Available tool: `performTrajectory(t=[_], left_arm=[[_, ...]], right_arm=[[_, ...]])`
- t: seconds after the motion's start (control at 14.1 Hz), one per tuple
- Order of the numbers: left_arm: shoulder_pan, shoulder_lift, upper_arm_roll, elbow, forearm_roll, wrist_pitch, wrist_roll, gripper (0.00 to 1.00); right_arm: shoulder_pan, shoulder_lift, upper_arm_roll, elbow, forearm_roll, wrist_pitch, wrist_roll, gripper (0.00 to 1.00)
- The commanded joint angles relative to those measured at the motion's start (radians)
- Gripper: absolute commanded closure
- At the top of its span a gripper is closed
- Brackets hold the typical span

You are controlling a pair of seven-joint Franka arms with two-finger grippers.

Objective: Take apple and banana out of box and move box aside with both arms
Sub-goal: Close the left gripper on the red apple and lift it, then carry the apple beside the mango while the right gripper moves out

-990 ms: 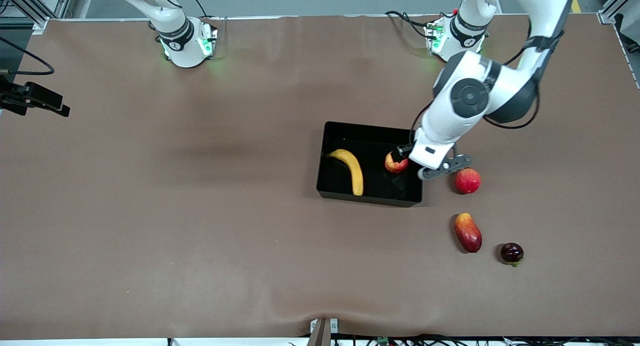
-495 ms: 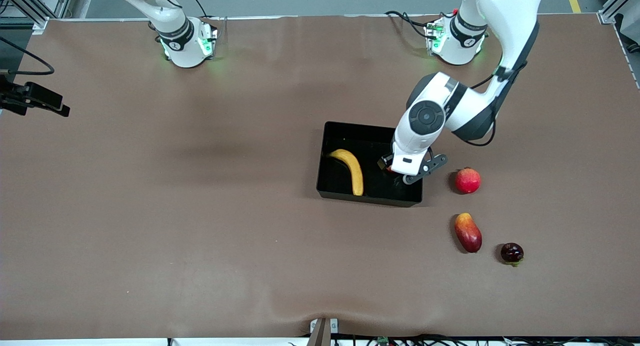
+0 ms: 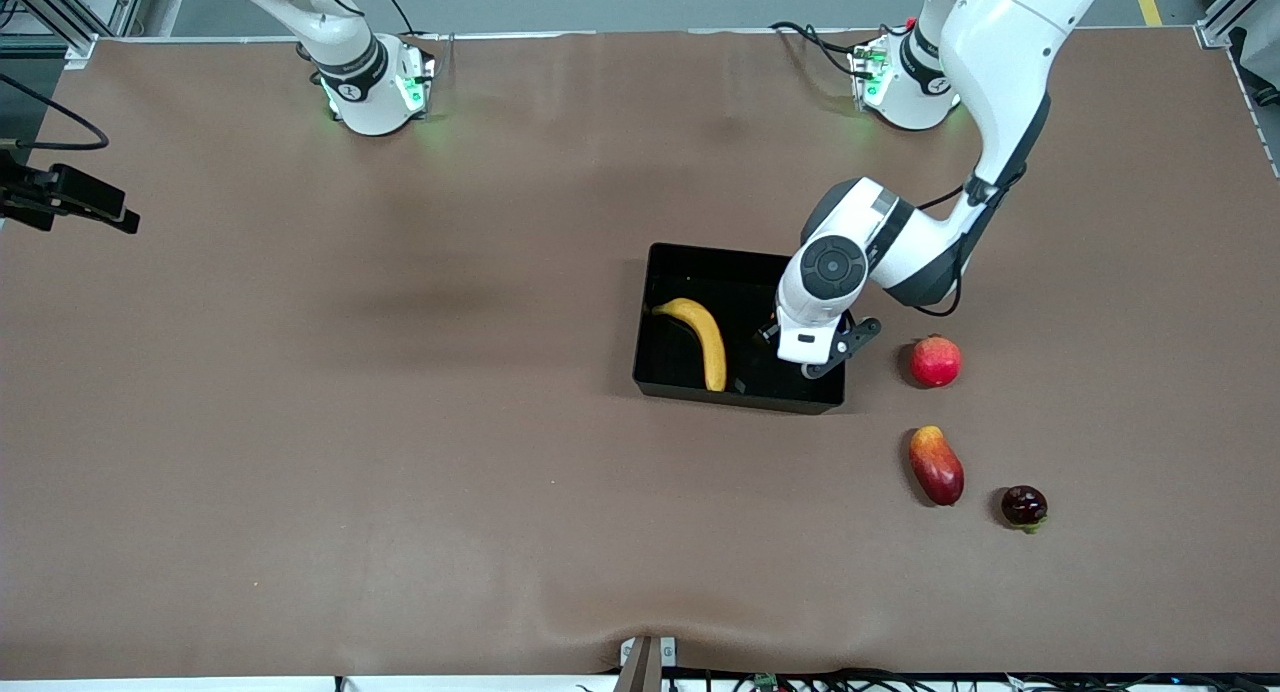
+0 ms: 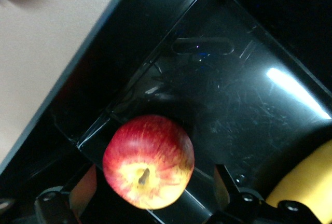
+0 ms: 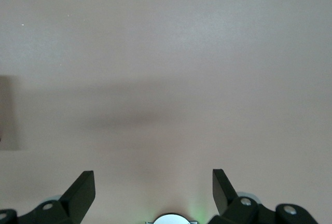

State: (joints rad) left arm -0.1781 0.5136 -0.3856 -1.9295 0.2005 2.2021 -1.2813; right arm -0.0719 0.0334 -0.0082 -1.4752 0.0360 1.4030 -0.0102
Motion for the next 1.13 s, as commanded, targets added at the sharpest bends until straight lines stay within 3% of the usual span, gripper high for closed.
performTrajectory(t=[0.0,0.07,0.14,0.28,0.35,0.57,1.06], left_arm=[[-0.003,0.029,0.001,0.001,0.062,0.025,-0.059,0.0],[-0.004,0.037,0.001,0.003,0.069,0.033,-0.064,0.0],[-0.003,0.039,-0.001,0.006,0.07,0.034,-0.066,0.23],[0.0,0.036,-0.001,0.012,0.073,0.034,-0.061,0.88],[-0.001,0.03,-0.001,0.017,0.073,0.031,-0.056,1.0],[0.0,-0.012,-0.002,0.053,0.076,-0.002,-0.056,1.0],[0.019,-0.05,0.002,0.312,0.074,-0.241,0.078,1.0]], right_arm=[[-0.009,0.002,0.013,0.01,0.005,-0.004,0.001,0.0],[-0.009,0.002,0.013,0.01,0.005,-0.002,0.001,0.0],[-0.009,0.003,0.013,0.01,0.005,-0.002,0.001,0.0],[-0.008,0.005,0.013,0.009,0.005,-0.002,0.001,0.0],[-0.008,0.005,0.013,0.009,0.005,-0.002,0.001,0.0],[-0.006,0.006,0.013,0.009,0.005,-0.002,0.003,0.0],[-0.005,0.017,0.014,0.009,0.025,0.005,0.01,0.0]])
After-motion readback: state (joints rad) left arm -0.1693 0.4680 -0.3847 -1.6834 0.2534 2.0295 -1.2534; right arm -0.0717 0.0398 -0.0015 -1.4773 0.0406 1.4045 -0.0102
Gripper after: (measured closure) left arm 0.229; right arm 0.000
